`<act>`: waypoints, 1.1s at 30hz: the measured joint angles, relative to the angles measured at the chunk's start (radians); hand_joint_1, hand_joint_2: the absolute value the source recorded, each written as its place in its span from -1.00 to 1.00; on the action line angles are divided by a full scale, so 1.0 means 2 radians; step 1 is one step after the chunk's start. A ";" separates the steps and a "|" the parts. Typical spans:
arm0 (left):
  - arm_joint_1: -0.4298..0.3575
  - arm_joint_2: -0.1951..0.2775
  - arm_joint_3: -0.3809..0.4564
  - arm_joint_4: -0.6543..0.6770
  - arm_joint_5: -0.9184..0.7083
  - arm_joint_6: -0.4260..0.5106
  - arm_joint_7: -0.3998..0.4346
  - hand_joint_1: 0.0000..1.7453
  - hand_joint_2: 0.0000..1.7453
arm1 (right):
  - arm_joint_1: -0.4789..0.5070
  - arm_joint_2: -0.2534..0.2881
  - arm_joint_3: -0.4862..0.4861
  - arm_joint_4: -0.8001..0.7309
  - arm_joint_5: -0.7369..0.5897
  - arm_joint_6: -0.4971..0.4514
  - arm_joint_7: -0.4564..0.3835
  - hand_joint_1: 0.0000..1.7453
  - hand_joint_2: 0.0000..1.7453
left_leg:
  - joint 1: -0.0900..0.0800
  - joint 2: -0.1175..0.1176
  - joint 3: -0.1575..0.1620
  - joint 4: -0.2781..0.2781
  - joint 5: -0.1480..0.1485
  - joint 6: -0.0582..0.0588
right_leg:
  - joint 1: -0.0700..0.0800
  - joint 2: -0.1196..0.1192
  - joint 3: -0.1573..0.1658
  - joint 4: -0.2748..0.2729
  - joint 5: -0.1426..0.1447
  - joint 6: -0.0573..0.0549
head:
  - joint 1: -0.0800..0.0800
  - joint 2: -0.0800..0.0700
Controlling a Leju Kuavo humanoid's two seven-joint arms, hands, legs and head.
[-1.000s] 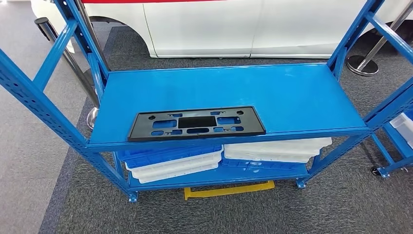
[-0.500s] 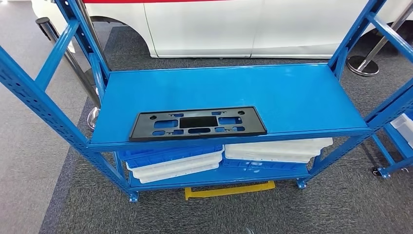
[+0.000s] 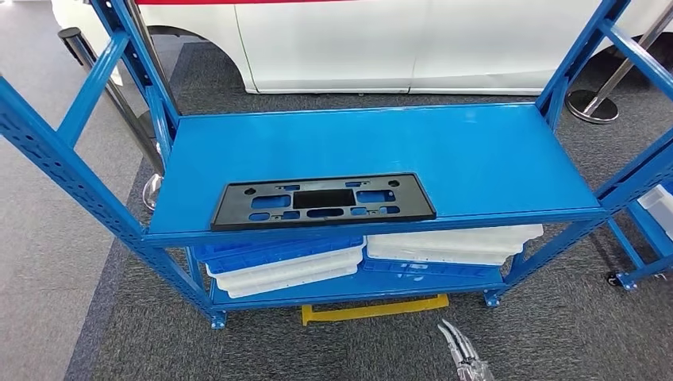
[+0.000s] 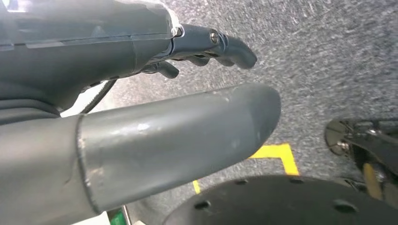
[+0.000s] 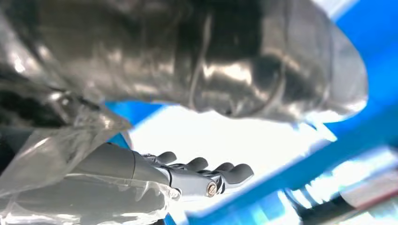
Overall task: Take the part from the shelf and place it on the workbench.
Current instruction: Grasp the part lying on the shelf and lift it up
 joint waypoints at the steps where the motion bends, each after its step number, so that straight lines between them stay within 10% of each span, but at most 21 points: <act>1: 0.000 0.000 0.002 0.000 -0.001 0.000 -0.001 -1.00 -1.00 | 0.007 0.000 -0.002 -0.025 0.003 -0.005 0.004 -1.00 -1.00 | 0.000 0.000 0.000 0.000 0.000 0.000 | 0.000 0.000 0.000 0.000 0.000 0.000 | 0.000 0.000; 17: -0.004 -0.010 0.013 0.000 -0.019 -0.009 0.003 -1.00 -1.00 | 0.124 -0.033 -0.018 -0.275 0.018 -0.014 0.042 -1.00 -1.00 | 0.000 0.000 -0.001 0.000 0.000 0.000 | 0.000 0.000 0.000 0.000 0.000 0.000 | 0.000 0.000; 33: -0.014 -0.013 0.013 0.000 -0.057 -0.024 0.011 -1.00 -1.00 | -0.079 -0.095 0.161 -0.136 0.038 0.008 0.126 -1.00 -1.00 | 0.000 0.001 0.001 0.000 0.001 0.000 | 0.000 0.001 0.001 0.000 0.002 0.001 | 0.000 0.000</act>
